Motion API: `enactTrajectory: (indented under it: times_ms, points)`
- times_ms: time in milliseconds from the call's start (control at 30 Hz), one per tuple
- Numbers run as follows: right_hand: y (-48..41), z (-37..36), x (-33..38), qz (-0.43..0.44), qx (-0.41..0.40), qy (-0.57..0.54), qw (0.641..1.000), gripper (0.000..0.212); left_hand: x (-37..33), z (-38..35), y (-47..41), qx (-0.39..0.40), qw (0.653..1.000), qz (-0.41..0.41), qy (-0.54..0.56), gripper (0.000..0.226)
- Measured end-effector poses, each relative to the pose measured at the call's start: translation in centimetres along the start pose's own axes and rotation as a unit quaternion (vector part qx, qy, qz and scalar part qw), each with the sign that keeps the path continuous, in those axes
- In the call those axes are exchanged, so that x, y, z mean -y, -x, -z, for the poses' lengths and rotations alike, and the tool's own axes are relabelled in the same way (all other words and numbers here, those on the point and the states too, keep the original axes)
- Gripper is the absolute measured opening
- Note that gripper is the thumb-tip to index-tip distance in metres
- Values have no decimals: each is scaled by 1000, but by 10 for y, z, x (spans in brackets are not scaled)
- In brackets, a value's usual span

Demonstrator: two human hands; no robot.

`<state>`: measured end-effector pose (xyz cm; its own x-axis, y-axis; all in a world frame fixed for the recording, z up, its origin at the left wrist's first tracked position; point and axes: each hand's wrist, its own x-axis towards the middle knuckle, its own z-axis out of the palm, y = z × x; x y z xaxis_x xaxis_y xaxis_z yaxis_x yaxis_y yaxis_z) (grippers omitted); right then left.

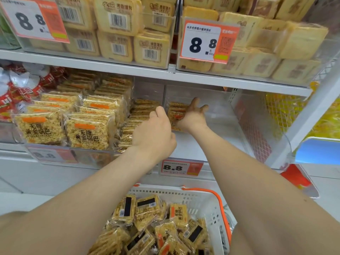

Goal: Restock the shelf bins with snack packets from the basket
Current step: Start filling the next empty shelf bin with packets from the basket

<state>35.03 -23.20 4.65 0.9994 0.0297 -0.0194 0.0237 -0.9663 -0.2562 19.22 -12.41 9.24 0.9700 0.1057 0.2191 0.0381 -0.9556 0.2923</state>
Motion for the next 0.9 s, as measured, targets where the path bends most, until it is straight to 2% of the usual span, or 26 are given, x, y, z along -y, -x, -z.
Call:
enactTrajectory:
  times_ms: [133, 200, 333, 400, 500, 533, 633, 733, 900]
  points:
    - [-1, -2, -7, -36, 11, -90, 995, 103, 2, -1, 0, -2, 1000, -10, 8, 32]
    - [1, -1, -11, -45, 1, -86, 995, 110, 5, -1, -1, 1, 1000, -24, 14, 29]
    - [19, 15, -15, -57, -45, -80, 994, 107, 16, 3, 3, 2, 998, -56, 34, 24]
    - [29, 22, -18, -53, -47, -60, 996, 89, 19, 6, 8, -1, 997, -57, 46, 30]
    - [57, 36, -15, 9, -62, -15, 998, 35, 22, 11, 19, -25, 996, -67, 55, 39]
    - [69, 41, -11, 31, -73, -10, 997, 26, 22, 13, 24, -43, 995, -75, 51, 41]
    - [107, 53, 5, 98, -98, -37, 990, 16, 27, 17, 39, -105, 988, -100, 45, 35]
    - [147, 65, 21, 159, -121, -50, 978, 19, 36, 23, 56, -143, 983, -107, 50, 17]
    - [198, 62, 33, 228, -139, -38, 963, 20, 62, 25, 87, -96, 990, -97, 24, 6]
